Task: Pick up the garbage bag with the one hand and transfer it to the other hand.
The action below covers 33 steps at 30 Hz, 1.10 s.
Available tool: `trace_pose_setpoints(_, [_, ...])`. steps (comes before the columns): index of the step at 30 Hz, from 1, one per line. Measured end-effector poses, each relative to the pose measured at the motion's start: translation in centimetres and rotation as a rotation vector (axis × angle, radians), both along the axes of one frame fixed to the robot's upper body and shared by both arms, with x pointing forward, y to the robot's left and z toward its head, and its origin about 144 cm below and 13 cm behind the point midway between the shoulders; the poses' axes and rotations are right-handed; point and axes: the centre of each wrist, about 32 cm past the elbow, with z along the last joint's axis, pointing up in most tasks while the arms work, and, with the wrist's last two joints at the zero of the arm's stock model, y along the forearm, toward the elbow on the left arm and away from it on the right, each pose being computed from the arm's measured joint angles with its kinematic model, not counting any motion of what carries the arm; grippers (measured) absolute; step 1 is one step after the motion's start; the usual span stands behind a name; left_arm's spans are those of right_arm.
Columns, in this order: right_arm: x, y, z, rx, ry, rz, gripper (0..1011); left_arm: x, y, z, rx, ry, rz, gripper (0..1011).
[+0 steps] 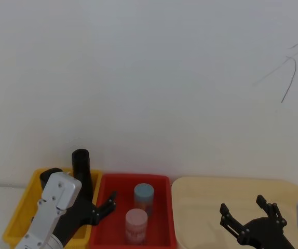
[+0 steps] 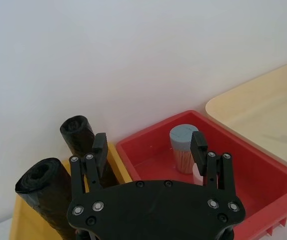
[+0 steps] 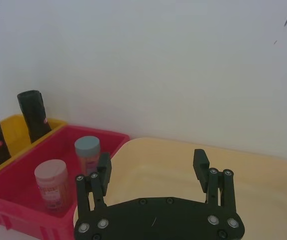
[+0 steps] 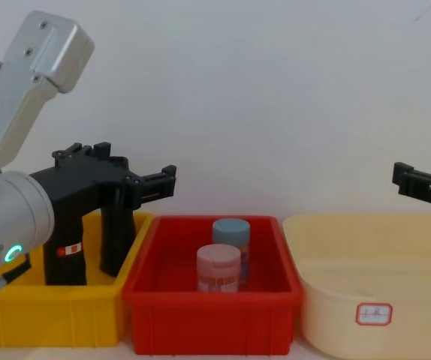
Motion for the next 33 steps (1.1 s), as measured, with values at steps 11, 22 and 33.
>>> trace_pose_setpoints(11, [0.0,0.0,0.0,0.0,0.0,0.0,1000,0.0,0.01,0.0,-0.001,0.001,0.0,1000])
trace_pose_setpoints(22, [0.0,0.0,0.0,0.0,0.0,0.0,1000,0.0,0.0,0.0,0.0,0.0,0.0,1000])
trace_pose_setpoints(33, [0.0,0.0,0.0,0.0,0.0,0.0,1000,0.0,0.0,0.01,-0.001,0.0,0.0,1000])
